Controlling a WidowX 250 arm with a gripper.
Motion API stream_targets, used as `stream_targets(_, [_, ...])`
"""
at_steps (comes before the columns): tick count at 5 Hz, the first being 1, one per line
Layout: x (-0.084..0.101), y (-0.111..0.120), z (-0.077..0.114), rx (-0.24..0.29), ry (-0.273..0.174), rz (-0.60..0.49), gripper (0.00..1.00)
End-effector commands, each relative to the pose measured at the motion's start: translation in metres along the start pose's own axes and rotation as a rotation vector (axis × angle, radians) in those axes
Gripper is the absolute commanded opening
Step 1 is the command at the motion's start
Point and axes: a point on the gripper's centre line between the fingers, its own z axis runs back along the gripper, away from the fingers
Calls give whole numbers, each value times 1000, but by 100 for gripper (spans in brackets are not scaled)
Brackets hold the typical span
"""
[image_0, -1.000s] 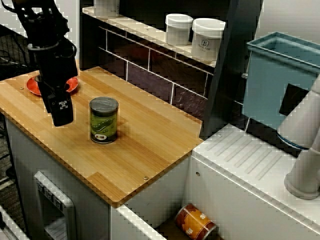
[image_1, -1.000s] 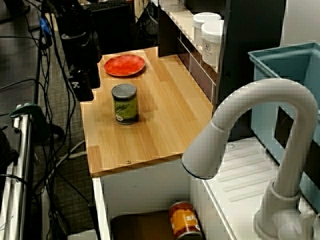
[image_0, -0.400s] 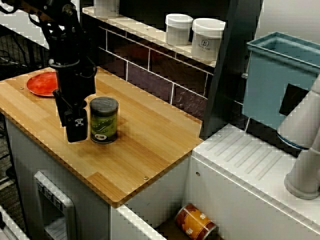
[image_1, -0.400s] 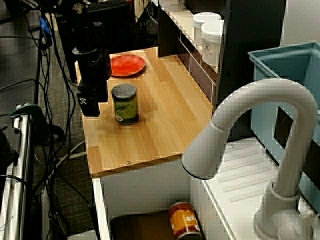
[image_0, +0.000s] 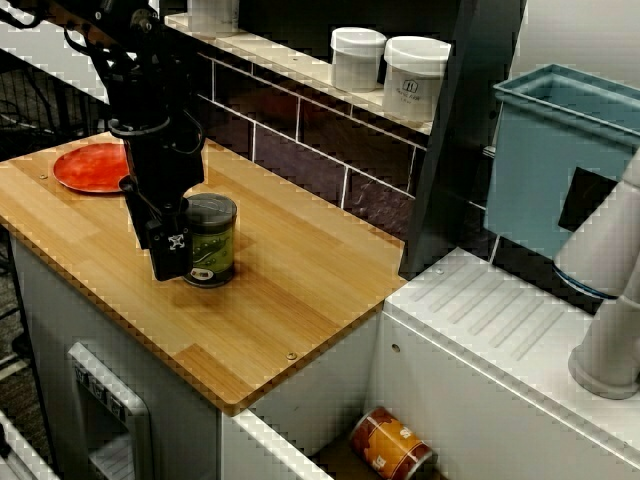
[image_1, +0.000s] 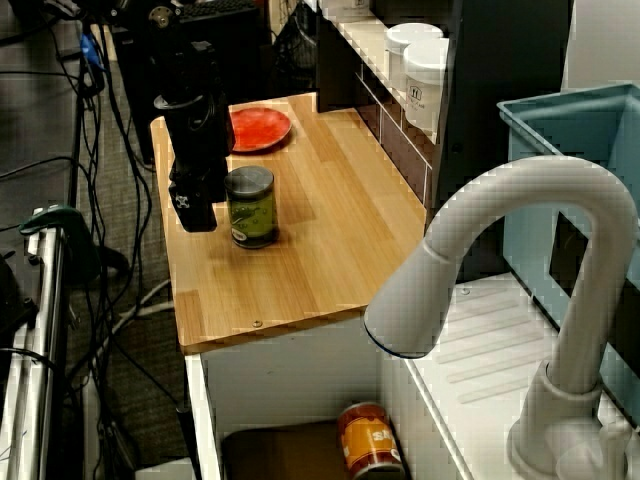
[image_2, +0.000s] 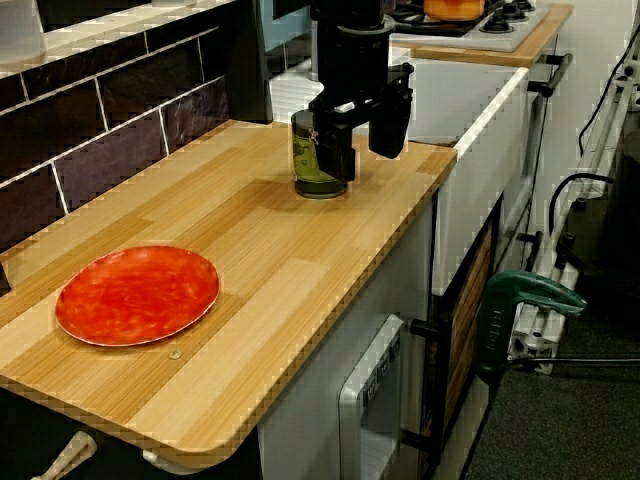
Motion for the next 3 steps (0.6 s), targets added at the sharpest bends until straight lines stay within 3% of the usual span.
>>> stream_targets(1, [8, -3, -1, -28, -49, -115, 100])
stream_targets(3, [24, 5, -1, 6, 23, -226, 100])
